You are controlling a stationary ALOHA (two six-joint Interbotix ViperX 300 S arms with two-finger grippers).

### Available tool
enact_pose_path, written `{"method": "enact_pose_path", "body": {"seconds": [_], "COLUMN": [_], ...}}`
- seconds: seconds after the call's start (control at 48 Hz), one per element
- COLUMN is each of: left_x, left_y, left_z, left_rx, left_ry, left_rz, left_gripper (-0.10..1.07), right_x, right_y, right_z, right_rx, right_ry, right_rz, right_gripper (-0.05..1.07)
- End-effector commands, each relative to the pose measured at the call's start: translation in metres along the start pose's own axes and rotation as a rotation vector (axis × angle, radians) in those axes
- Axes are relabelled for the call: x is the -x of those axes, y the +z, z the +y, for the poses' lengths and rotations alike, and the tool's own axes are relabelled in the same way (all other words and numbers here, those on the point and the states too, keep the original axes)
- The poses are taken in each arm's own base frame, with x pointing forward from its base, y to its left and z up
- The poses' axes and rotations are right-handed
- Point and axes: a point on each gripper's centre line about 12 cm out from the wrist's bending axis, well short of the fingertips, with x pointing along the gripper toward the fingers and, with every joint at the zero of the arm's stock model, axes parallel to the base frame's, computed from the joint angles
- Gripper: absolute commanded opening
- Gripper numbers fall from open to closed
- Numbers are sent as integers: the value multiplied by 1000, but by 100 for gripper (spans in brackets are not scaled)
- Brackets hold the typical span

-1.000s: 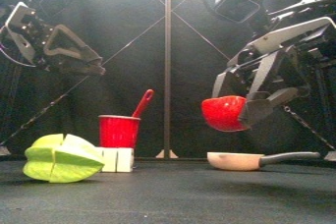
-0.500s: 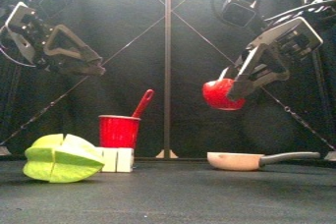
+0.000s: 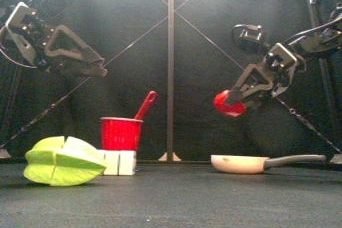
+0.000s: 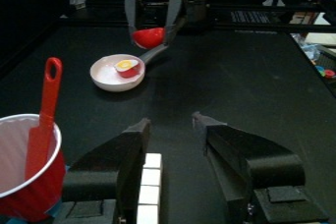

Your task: Put apple half in pan

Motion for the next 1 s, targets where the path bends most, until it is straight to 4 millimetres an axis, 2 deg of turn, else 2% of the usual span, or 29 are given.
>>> {"method": "enact_pose_path", "body": {"seconds": [0.0, 0.125, 0.354, 0.979], "left_x": [-2, -2, -2, -3], "left_y": [5, 5, 5, 5], "left_z": [0, -1, -1, -1], "left_rx": [4, 3, 3, 2], "left_ry": [4, 2, 2, 2], "left_rz": [-17, -16, -16, -13], "left_gripper": [80, 80, 80, 80], "right_x": [1, -3, -11, -18], "right_y": [7, 4, -4, -11], "right_z": [-7, -17, -22, -39], "right_rx": [-31, -66, -79, -135], "right_ry": [-24, -57, -73, -130], "right_rz": [-38, -30, -13, -6], "right_gripper": [75, 76, 76, 91]}}
